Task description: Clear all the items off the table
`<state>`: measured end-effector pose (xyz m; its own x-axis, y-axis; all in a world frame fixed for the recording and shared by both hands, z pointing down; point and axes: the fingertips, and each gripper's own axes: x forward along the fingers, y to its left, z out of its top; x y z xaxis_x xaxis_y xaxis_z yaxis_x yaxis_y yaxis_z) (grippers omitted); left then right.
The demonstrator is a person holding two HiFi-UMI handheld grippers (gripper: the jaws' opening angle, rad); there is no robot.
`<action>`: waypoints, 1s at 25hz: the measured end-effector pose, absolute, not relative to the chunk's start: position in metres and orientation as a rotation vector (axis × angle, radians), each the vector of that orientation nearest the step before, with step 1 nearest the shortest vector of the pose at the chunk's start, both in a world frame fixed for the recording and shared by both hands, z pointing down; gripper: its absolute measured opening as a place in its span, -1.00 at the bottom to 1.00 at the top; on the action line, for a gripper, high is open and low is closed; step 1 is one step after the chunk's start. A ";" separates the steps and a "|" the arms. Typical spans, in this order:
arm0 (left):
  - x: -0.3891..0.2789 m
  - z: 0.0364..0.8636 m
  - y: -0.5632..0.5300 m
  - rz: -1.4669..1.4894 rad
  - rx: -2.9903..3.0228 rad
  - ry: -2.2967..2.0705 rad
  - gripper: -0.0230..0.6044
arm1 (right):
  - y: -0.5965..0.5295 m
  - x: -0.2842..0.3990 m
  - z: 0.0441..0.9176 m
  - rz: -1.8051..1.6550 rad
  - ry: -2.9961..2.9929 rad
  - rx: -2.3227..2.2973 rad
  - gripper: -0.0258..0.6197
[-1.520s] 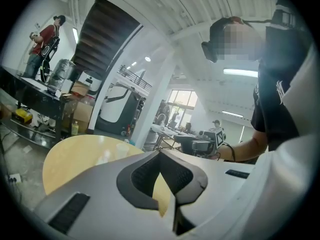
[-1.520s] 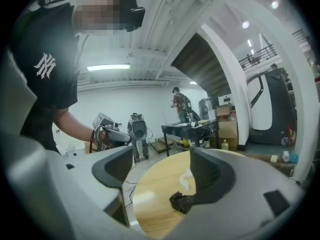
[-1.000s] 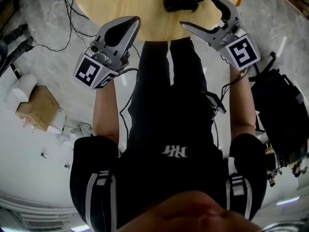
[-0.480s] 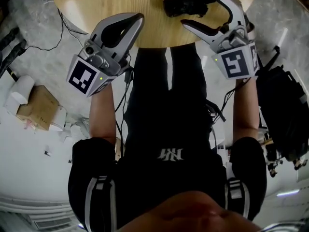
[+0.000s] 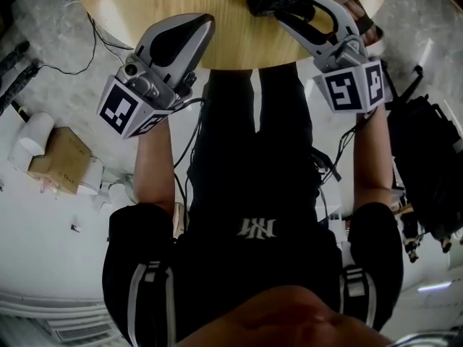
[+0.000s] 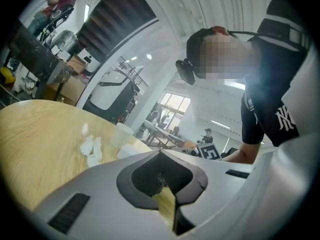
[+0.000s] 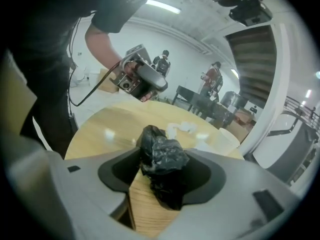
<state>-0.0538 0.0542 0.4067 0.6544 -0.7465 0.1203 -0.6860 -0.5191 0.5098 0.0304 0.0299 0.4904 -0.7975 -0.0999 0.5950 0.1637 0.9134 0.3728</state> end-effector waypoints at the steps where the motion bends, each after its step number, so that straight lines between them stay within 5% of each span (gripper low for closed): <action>1: -0.054 0.406 0.054 -0.147 2.354 -1.110 -0.89 | 0.030 0.031 0.489 -0.540 -2.437 -0.044 -0.20; 13: -0.040 0.379 0.052 -0.119 2.423 -1.057 -0.89 | 0.029 0.044 0.433 -0.465 -2.501 0.150 -0.34; 25: 0.138 0.352 0.023 -0.112 2.577 -0.904 -0.89 | -0.032 0.223 0.372 -0.466 -2.554 0.547 -0.35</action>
